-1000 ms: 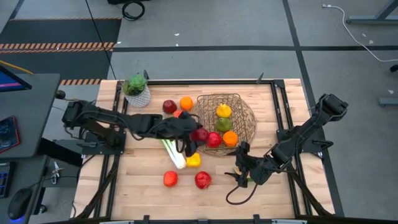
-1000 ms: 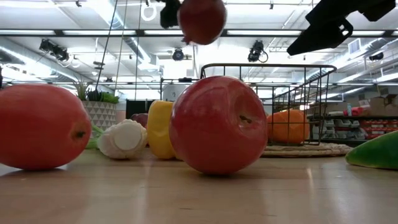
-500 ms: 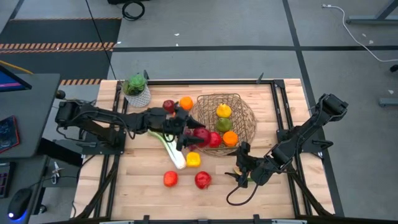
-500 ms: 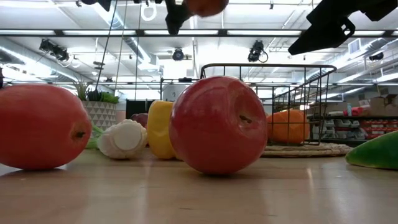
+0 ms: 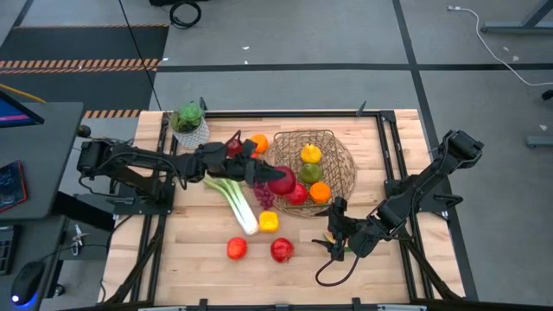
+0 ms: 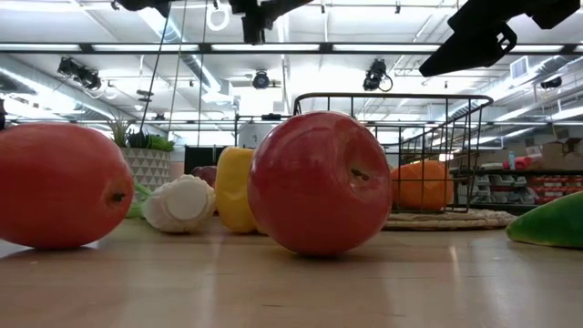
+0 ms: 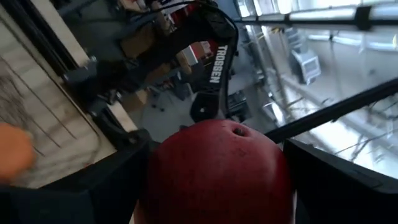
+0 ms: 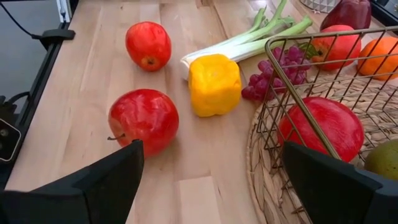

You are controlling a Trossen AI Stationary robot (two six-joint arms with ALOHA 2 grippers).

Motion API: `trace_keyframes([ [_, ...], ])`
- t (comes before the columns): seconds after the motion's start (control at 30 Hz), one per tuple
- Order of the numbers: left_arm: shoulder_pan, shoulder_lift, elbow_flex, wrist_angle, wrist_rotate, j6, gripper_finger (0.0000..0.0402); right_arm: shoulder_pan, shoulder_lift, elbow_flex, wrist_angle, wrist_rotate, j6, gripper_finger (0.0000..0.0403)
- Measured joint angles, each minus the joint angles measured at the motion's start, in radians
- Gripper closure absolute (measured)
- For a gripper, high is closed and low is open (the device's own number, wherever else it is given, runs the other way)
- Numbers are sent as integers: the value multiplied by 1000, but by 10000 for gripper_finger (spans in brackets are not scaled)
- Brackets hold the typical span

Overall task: Build produce basket
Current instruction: Put the pomegranate into the wire basket

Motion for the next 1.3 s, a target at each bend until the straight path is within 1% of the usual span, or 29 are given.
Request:
trace_keyframes([
  [0.13,-6,0,0,16,0,-141,33,0,0,0,0,0,0,19],
  [0.33,-7,0,0,14,1,-284,33,0,0,0,2,0,11,19],
  [0.5,-13,0,0,19,0,-541,33,0,0,0,6,0,26,19],
  [0.6,-18,0,0,19,0,-636,33,0,0,0,15,0,26,19],
  [0.83,-17,0,0,18,1,-1007,33,0,0,0,23,-1,23,19],
  [0.93,-12,0,0,19,5,-1114,33,0,0,0,22,-1,17,19],
  [1.07,10,0,0,19,6,-1183,33,0,0,0,22,-2,10,19],
  [1.3,58,0,0,27,-2,-1128,33,0,0,0,22,-4,-4,19],
])
